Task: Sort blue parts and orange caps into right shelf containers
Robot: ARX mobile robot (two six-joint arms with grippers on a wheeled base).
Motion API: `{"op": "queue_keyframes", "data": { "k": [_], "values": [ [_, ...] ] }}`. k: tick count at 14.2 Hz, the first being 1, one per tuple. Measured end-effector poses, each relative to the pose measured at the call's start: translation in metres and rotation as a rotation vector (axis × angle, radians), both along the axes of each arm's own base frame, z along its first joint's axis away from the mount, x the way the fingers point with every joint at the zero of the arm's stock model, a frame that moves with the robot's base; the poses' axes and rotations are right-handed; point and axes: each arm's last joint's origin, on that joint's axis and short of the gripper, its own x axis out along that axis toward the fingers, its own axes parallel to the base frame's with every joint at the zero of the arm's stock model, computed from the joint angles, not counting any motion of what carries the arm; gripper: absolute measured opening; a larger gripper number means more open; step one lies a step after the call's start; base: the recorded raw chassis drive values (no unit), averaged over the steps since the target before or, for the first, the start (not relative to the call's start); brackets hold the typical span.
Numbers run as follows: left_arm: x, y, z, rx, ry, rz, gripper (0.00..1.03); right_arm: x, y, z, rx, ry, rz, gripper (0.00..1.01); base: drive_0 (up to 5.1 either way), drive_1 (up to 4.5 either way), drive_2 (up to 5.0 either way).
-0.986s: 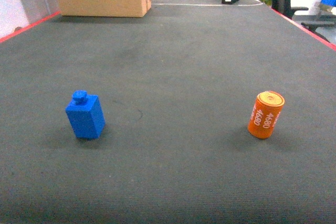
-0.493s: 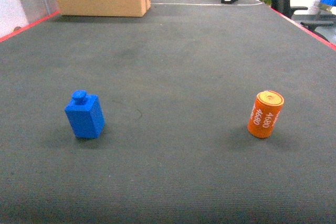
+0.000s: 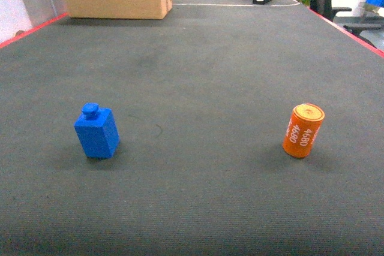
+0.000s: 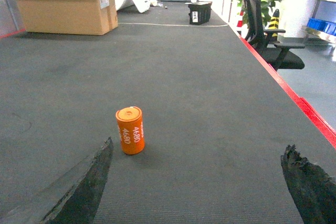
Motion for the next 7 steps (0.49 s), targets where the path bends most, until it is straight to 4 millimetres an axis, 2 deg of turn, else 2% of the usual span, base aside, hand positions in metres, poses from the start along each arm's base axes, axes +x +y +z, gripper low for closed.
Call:
{"op": "queue_keyframes", "data": {
  "k": [7],
  "values": [
    [0.0, 0.0, 0.0, 0.0, 0.0, 0.0, 0.98, 0.0, 0.0, 0.0, 0.0, 0.0, 0.0, 0.98, 0.0, 0.0, 0.0]
  ]
}}
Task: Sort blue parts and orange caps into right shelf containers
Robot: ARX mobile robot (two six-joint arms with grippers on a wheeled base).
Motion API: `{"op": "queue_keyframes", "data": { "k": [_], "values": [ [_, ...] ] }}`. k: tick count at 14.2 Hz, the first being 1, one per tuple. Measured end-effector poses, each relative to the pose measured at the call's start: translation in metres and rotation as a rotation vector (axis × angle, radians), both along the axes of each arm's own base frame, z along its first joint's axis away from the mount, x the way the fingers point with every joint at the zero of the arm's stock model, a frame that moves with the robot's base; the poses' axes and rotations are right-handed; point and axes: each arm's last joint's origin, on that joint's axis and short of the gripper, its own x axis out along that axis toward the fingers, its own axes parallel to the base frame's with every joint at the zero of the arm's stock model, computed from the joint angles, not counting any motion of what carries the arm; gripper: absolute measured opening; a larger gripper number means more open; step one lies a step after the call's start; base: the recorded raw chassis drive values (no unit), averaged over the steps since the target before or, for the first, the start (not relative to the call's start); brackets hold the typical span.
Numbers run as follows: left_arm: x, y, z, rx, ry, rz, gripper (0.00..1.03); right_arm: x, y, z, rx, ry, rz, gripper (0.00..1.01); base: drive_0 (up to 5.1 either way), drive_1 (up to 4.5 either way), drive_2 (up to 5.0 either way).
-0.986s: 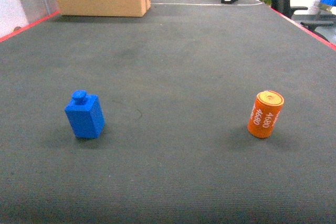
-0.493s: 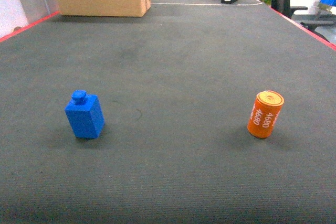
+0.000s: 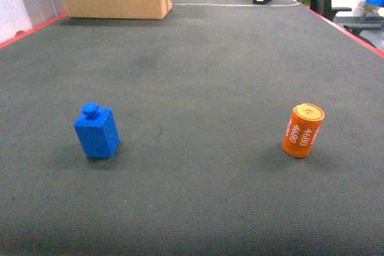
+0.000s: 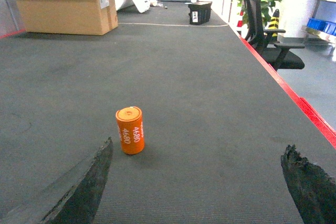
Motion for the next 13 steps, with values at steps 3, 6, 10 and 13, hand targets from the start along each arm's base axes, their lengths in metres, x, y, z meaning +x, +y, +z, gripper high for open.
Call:
{"op": "queue_keyframes", "data": {
  "k": [3, 6, 10, 13],
  "values": [
    [0.0, 0.0, 0.0, 0.0, 0.0, 0.0, 0.98, 0.0, 0.0, 0.0, 0.0, 0.0, 0.0, 0.98, 0.0, 0.0, 0.0],
    [0.0, 0.0, 0.0, 0.0, 0.0, 0.0, 0.98, 0.0, 0.0, 0.0, 0.0, 0.0, 0.0, 0.98, 0.0, 0.0, 0.0],
    [0.0, 0.0, 0.0, 0.0, 0.0, 0.0, 0.98, 0.0, 0.0, 0.0, 0.0, 0.0, 0.0, 0.98, 0.0, 0.0, 0.0],
    [0.0, 0.0, 0.0, 0.0, 0.0, 0.0, 0.98, 0.0, 0.0, 0.0, 0.0, 0.0, 0.0, 0.98, 0.0, 0.0, 0.0]
  ]
}}
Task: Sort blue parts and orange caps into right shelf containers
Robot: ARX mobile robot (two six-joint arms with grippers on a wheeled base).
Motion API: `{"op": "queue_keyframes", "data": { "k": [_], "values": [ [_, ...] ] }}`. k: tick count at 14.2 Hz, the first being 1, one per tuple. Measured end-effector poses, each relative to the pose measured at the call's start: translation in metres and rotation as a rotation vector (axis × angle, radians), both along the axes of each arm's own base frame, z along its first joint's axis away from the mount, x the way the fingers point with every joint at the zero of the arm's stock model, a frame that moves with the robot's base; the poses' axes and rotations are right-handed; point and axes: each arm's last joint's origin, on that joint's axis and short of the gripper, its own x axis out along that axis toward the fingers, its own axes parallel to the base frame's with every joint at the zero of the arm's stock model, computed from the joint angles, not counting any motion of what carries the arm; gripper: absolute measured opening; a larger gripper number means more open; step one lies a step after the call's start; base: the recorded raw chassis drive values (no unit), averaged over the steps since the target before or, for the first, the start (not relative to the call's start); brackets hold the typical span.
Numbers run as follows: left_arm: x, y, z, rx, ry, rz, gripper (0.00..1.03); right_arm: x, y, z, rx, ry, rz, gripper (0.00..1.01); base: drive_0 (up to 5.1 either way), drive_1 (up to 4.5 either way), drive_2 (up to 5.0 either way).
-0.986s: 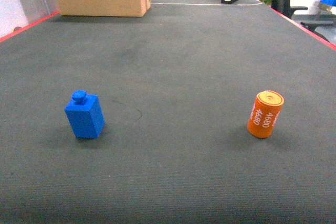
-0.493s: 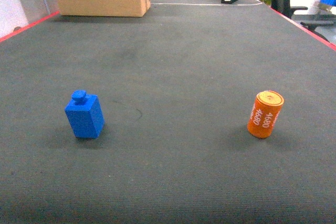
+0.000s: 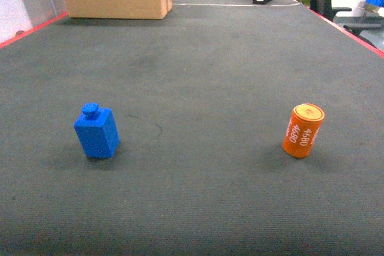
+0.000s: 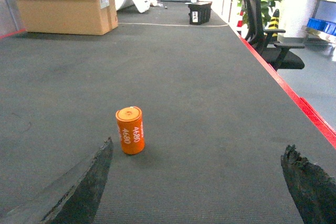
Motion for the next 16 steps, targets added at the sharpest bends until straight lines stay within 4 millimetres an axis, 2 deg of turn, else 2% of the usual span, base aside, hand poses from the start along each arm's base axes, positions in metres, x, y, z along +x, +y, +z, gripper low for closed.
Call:
{"op": "queue_keyframes", "data": {
  "k": [2, 3, 4, 6, 8, 9, 10, 11, 16],
  "values": [
    [0.0, 0.0, 0.0, 0.0, 0.0, 0.0, 0.98, 0.0, 0.0, -0.002, 0.0, 0.04, -0.017, 0.98, 0.0, 0.0, 0.0],
    [0.003, -0.002, -0.002, -0.01, 0.056, 0.07, 0.98, 0.006, 0.005, -0.002, -0.025, 0.18, -0.088, 0.98, 0.0, 0.0, 0.0],
    [0.013, -0.01, 0.003, -0.01, 0.079, 0.095, 0.98, 0.018, 0.011, 0.005, -0.042, 0.196, -0.102, 0.98, 0.0, 0.0, 0.0],
    [0.044, -0.019, 0.015, -0.01, 0.067, 0.094, 0.98, 0.049, 0.02, 0.025, -0.027, 0.137, -0.075, 0.98, 0.0, 0.0, 0.0],
    [0.091, -0.03, 0.025, -0.012, 0.042, 0.046, 0.98, 0.096, 0.033, 0.031, 0.006, 0.137, -0.009, 0.98, 0.0, 0.0, 0.0],
    [0.115, -0.036, 0.021, -0.008, 0.065, 0.038, 0.98, 0.118, 0.039, 0.023, 0.007, 0.176, -0.001, 0.98, 0.0, 0.0, 0.0],
    [0.152, -0.046, 0.002, 0.005, 0.157, 0.017, 0.98, 0.149, 0.047, 0.004, 0.018, 0.274, 0.01, 0.98, 0.0, 0.0, 0.0],
    [0.185, -0.062, -0.026, 0.019, 0.261, -0.029, 0.98, 0.174, 0.053, -0.02, 0.038, 0.38, 0.019, 0.98, 0.0, 0.0, 0.0],
    [0.204, -0.068, -0.048, 0.03, 0.318, -0.043, 0.98, 0.192, 0.061, -0.043, 0.033, 0.455, 0.031, 0.98, 0.0, 0.0, 0.0]
  ]
}}
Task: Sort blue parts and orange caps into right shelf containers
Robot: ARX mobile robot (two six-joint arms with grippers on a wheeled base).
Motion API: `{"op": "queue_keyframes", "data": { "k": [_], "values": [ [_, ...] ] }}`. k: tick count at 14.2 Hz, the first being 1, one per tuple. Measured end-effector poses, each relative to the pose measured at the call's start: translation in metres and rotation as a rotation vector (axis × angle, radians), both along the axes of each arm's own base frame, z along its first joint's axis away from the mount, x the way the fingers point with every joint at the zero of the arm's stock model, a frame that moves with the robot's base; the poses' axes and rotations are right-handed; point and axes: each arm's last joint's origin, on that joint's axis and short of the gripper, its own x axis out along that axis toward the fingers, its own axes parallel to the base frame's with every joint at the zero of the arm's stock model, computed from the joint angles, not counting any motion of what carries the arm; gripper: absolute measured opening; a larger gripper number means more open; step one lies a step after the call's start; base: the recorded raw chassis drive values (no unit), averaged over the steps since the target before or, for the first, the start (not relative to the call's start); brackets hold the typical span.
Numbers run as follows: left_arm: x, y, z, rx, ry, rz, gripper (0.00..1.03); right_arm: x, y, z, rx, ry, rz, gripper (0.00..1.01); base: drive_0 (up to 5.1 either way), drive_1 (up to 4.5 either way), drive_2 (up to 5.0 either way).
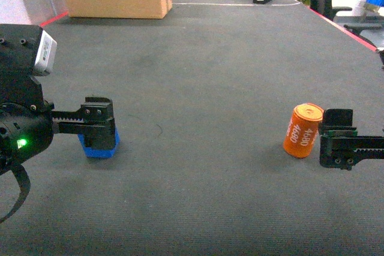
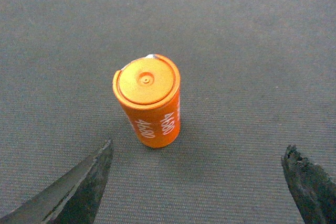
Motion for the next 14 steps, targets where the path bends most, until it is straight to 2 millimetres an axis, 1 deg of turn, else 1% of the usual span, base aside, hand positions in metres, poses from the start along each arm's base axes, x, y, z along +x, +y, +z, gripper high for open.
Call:
{"op": "queue_keyframes", "data": {
  "k": [2, 3, 7, 12, 14],
  "values": [
    [0.004, -0.001, -0.012, 0.007, 0.032, -0.004, 0.98, 0.007, 0.004, -0.012, -0.007, 0.038, 0.012, 0.98, 0.0, 0.0, 0.0],
    [0.006, -0.001, -0.016, 0.01, 0.045, -0.003, 0.98, 0.01, 0.006, -0.015, -0.011, 0.045, 0.013, 0.98, 0.0, 0.0, 0.0],
    [0.013, -0.003, -0.029, 0.02, 0.08, -0.003, 0.98, 0.029, 0.011, -0.022, -0.014, 0.051, 0.011, 0.98, 0.0, 0.0, 0.0],
    [0.027, -0.003, -0.044, 0.03, 0.122, 0.007, 0.98, 0.055, 0.016, -0.034, -0.017, 0.073, 0.002, 0.98, 0.0, 0.0, 0.0],
    [0.031, -0.002, -0.047, 0.03, 0.125, 0.012, 0.98, 0.061, 0.018, -0.038, -0.014, 0.086, -0.001, 0.98, 0.0, 0.0, 0.0]
  ]
}}
